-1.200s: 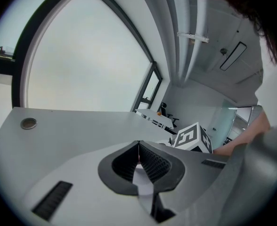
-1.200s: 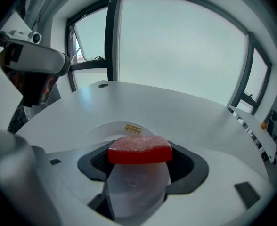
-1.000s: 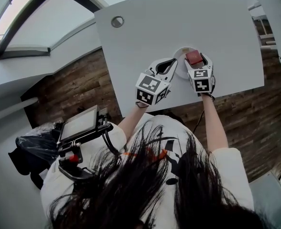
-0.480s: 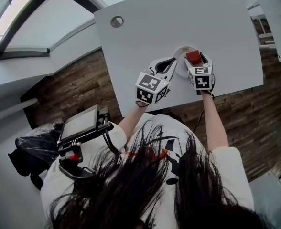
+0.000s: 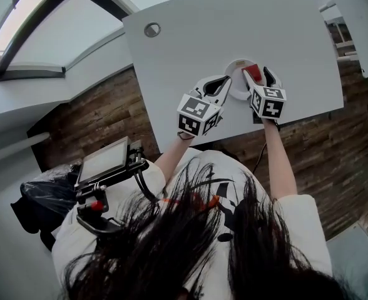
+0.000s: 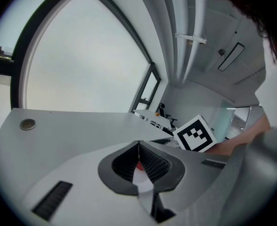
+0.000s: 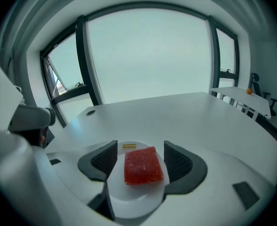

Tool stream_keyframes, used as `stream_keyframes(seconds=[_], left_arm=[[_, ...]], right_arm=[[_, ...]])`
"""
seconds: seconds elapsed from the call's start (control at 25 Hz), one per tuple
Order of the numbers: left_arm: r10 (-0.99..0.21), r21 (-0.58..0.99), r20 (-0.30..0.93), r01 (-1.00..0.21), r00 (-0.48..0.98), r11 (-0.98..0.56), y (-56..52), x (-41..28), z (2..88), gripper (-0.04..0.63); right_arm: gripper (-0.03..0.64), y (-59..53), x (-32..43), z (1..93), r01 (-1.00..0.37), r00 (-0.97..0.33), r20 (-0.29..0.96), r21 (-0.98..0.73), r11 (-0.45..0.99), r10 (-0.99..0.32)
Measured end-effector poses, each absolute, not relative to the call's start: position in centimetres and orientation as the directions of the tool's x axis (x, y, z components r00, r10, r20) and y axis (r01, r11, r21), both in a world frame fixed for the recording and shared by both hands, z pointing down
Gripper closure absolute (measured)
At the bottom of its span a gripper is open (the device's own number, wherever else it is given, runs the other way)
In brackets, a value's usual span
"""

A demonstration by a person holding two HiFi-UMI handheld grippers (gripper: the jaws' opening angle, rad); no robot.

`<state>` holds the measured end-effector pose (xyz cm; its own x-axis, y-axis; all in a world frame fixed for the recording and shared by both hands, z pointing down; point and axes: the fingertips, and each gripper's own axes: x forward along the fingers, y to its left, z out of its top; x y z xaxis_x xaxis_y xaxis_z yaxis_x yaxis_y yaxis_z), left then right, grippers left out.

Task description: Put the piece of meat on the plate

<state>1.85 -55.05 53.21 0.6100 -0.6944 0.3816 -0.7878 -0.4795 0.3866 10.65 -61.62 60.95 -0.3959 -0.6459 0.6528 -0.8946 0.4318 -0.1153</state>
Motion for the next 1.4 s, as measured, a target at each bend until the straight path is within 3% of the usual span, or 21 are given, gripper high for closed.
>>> stream_keyframes(seconds=[0.28, 0.32, 0.48, 0.56, 0.72, 1.08, 1.4], left_arm=[[-0.682, 0.357, 0.362, -0.770, 0.636, -0.529, -52.2, 4.1, 51.7, 0.589], [-0.677, 0.349, 0.358, -0.765, 0.643, -0.541, -51.8, 4.5, 51.4, 0.589], [-0.668, 0.324, 0.353, -0.755, 0.655, -0.570, -49.9, 6.0, 50.5, 0.589], [-0.668, 0.311, 0.353, -0.755, 0.655, -0.577, -48.9, 6.5, 50.1, 0.589], [-0.671, 0.282, 0.343, -0.753, 0.658, -0.594, -45.3, 8.1, 49.1, 0.589], [-0.671, 0.289, 0.323, -0.745, 0.667, -0.602, -39.4, 10.0, 48.0, 0.589], [-0.699, 0.245, 0.301, -0.761, 0.649, -0.601, -26.0, 11.6, 47.0, 0.589]], right_arm=[[0.307, -57.8, 11.3, 55.1, -0.895, -0.445, 0.506, -0.218, 0.390, -0.738], [0.381, -57.2, 11.5, 54.2, -0.897, -0.442, 0.485, -0.222, 0.382, -0.755], [0.398, -54.3, 12.5, 51.7, -0.891, -0.450, 0.426, -0.271, 0.363, -0.785], [0.502, -52.7, 13.2, 50.8, -0.889, -0.444, 0.396, -0.302, 0.343, -0.804], [0.577, -47.9, 14.8, 49.3, -0.875, -0.448, 0.347, -0.361, 0.324, -0.824], [0.577, -40.6, 16.1, 48.8, -0.846, -0.467, 0.337, -0.440, 0.302, -0.817], [0.577, -27.5, 17.2, 46.7, -0.808, -0.507, 0.259, -0.475, 0.349, -0.822]])
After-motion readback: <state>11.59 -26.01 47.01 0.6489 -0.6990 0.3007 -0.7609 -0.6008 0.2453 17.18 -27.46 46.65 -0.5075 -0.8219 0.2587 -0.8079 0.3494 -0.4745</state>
